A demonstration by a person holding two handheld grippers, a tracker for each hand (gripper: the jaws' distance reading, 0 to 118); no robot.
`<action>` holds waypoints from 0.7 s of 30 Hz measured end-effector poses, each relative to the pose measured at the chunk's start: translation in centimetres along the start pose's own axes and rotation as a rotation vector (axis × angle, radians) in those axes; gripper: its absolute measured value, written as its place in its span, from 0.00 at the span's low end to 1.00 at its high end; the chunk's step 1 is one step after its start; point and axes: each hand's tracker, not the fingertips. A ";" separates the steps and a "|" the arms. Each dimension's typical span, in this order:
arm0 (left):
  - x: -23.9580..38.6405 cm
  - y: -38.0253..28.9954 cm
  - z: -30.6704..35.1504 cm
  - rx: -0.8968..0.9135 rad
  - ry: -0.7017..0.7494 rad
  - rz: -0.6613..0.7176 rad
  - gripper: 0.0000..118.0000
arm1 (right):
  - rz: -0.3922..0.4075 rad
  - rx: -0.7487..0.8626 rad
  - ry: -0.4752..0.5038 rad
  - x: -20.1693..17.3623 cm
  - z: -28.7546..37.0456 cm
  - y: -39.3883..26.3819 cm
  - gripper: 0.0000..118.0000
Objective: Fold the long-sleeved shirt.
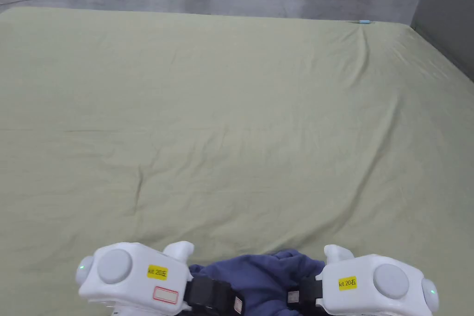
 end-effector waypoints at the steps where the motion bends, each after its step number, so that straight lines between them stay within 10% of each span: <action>1: 0.5 0.1 -0.3 -0.001 0.026 -0.013 0.28 | -0.001 0.002 -0.002 -0.1 0.0 0.0 0.00; 5: -0.8 0.8 0.7 0.094 -0.106 0.236 0.15 | -0.001 0.019 -0.017 -0.7 0.5 -0.4 0.00; 21: -2.6 0.4 14.6 0.178 0.259 0.156 0.15 | 0.176 0.190 -0.129 -13.6 3.4 -2.1 0.00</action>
